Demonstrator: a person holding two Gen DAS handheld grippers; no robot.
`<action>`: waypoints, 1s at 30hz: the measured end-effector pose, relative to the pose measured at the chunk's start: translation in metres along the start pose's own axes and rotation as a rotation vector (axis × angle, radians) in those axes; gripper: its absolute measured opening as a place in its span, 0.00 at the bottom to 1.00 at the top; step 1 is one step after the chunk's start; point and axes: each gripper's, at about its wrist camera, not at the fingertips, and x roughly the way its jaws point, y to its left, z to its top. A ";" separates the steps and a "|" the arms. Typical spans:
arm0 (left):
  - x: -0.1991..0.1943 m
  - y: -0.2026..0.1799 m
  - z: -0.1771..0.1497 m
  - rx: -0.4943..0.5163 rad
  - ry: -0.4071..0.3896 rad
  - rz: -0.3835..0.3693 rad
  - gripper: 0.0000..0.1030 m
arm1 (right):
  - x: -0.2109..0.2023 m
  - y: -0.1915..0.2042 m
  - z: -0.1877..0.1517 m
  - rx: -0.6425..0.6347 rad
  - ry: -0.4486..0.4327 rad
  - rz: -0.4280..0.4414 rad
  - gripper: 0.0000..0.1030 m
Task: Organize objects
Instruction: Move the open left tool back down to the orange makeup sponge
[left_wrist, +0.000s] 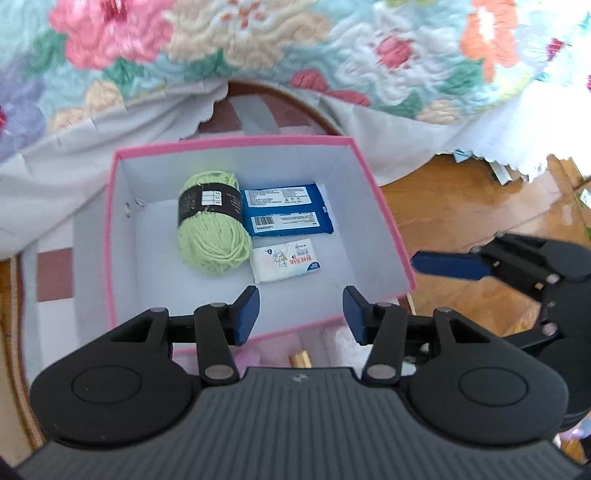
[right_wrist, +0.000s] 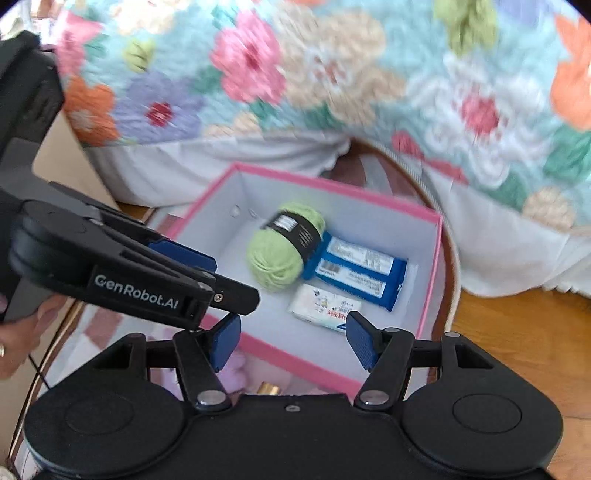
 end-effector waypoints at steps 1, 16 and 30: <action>-0.009 -0.003 -0.002 0.010 -0.004 0.007 0.49 | -0.010 0.004 0.001 -0.008 -0.008 0.000 0.67; -0.116 -0.028 -0.052 0.052 -0.041 0.014 0.54 | -0.119 0.067 -0.025 -0.116 -0.109 0.027 0.70; -0.095 -0.010 -0.115 -0.012 0.002 -0.048 0.54 | -0.108 0.107 -0.089 -0.235 -0.124 0.164 0.70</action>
